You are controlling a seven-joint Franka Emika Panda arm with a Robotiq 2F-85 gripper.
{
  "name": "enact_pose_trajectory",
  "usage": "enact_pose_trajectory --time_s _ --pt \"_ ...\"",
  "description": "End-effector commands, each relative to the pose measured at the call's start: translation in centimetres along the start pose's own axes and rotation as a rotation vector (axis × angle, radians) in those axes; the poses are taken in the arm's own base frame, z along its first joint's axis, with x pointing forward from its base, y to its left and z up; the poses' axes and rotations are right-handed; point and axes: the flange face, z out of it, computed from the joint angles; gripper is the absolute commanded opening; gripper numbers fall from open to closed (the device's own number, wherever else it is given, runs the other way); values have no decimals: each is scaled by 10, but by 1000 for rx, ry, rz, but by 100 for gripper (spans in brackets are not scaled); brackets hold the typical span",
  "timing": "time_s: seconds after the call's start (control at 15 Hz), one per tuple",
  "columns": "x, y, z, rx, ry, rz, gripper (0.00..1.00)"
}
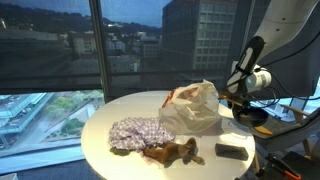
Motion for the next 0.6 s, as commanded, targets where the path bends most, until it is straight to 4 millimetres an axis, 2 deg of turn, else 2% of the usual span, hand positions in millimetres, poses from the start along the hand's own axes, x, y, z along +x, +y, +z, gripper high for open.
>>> enact_pose_trajectory --time_s 0.0,0.33,0.53 --pt "3 26 -30 -24 -12 -19 4" --pt "5 54 -66 -38 51 -78 1" --pt "6 57 -92 -64 137 -119 2"
